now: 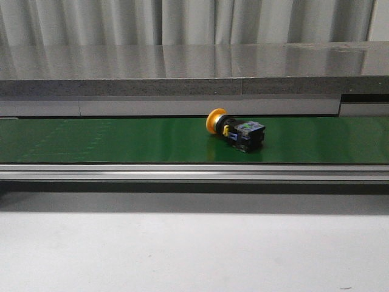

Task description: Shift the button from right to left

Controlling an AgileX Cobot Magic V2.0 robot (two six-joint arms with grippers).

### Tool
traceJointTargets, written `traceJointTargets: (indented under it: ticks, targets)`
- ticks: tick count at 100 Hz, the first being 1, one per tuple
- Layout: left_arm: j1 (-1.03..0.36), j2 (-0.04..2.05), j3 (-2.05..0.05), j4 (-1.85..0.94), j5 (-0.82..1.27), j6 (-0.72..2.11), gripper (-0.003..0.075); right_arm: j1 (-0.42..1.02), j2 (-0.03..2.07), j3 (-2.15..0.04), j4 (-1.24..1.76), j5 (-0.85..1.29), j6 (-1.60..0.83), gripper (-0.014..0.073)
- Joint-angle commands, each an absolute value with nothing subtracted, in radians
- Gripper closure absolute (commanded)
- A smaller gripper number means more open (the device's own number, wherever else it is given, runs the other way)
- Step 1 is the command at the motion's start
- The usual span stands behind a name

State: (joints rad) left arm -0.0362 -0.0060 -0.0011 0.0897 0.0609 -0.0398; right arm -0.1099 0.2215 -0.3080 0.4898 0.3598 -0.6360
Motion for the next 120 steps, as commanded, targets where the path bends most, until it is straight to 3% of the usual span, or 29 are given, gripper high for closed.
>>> traceJointTargets:
  ticks: [1,31,85,120]
  targets:
    - [-0.045,-0.037,0.028,-0.006,-0.037,-0.048,0.0715,-0.108,0.23,-0.336,0.506,0.294,-0.645,0.0661]
    - [-0.045,0.093,-0.12,-0.091,0.0,-0.048,0.0715,-0.108,0.23,-0.336,0.506,0.294,-0.645,0.0661]
    - [-0.045,0.814,-0.76,-0.084,0.566,-0.041,0.0715,-0.108,0.23,-0.336,0.506,0.294,-0.645,0.0661]
    - [-0.045,1.095,-0.952,-0.082,0.668,-0.006,0.0715,-0.108,0.23,-0.336,0.506,0.294,-0.645,0.0661]
